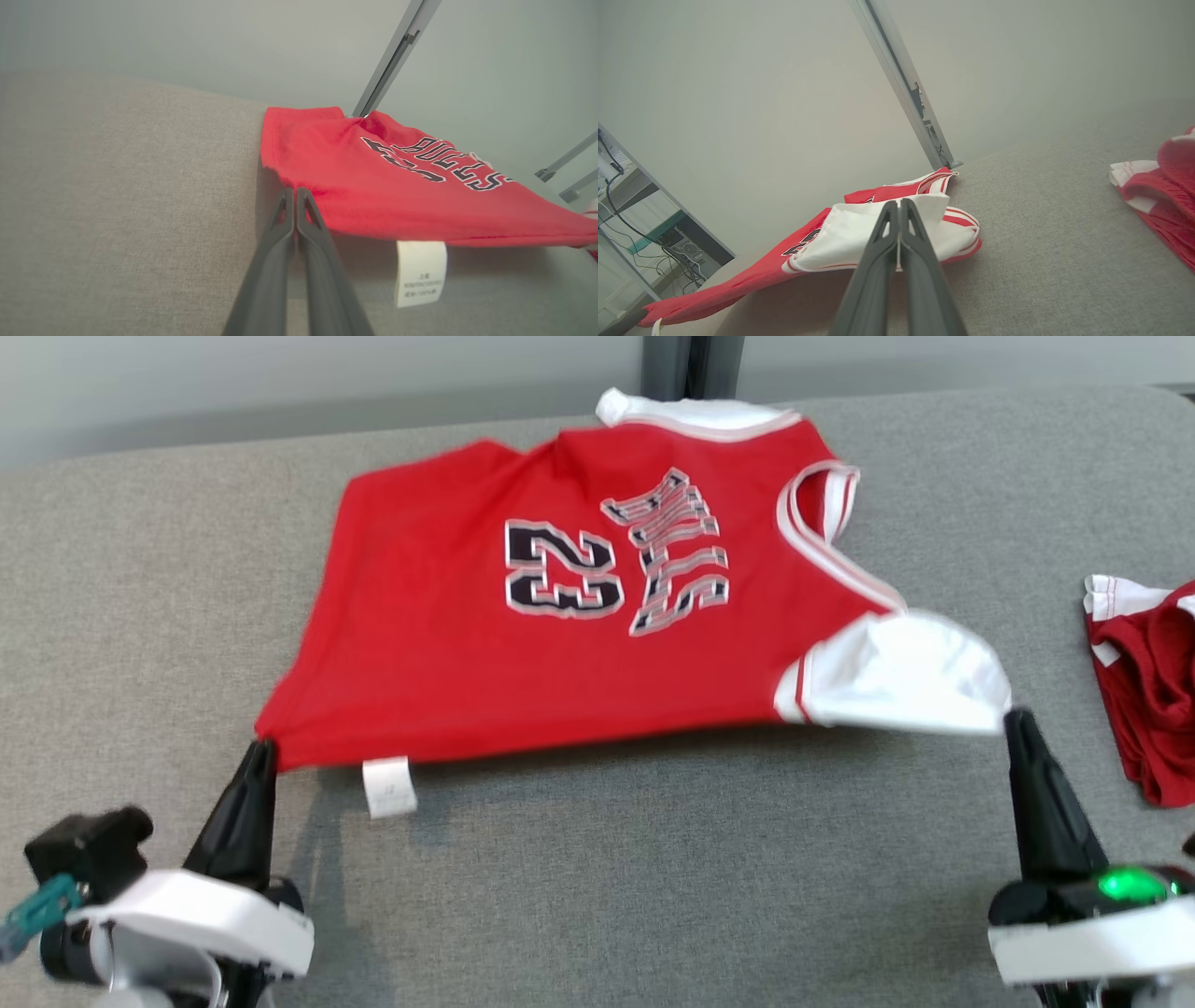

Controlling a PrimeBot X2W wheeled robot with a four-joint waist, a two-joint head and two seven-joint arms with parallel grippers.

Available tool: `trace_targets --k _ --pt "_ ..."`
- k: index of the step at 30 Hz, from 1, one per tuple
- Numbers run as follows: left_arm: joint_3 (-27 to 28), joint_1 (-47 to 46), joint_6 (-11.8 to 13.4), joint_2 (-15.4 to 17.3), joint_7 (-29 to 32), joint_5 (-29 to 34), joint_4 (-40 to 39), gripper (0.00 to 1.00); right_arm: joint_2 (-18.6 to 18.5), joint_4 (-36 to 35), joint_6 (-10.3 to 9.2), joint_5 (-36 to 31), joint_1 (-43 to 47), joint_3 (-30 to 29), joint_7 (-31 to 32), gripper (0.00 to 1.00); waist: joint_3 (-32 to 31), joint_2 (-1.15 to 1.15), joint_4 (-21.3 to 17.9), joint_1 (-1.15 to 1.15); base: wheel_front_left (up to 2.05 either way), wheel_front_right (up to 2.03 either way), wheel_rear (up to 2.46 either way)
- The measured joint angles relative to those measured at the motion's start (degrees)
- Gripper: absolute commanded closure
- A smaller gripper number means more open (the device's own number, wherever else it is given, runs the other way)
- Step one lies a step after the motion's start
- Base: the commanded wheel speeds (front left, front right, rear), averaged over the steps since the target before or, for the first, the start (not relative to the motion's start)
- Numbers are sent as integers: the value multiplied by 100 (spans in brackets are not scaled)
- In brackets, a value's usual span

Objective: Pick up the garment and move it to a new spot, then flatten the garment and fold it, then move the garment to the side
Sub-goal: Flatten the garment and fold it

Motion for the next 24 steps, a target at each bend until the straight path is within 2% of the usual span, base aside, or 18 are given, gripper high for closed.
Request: trace_targets --k 5,10,15,20,24 --pt "123 788 475 171 246 16 -787 100 233 -616 0 -134 818 -223 304 100 -203 0 11 0 0 0 0" --pt "187 1385 781 276 456 9 -1349 100 394 -1243 0 -461 1555 -480 768 100 -372 0 -18 0 0 0 0" --pt "288 1711 1016 393 635 13 -1688 100 554 -1716 1 -634 1883 -683 1122 100 -444 0 -59 0 0 0 0" --pt "227 1689 1056 527 829 64 -1798 100 586 -1941 0 -860 1790 -726 1303 100 -365 0 -36 0 0 0 0" --pt "120 1218 906 652 966 142 -1648 100 361 -1973 0 -1078 1260 -650 1354 100 -219 0 9 0 0 0 0"
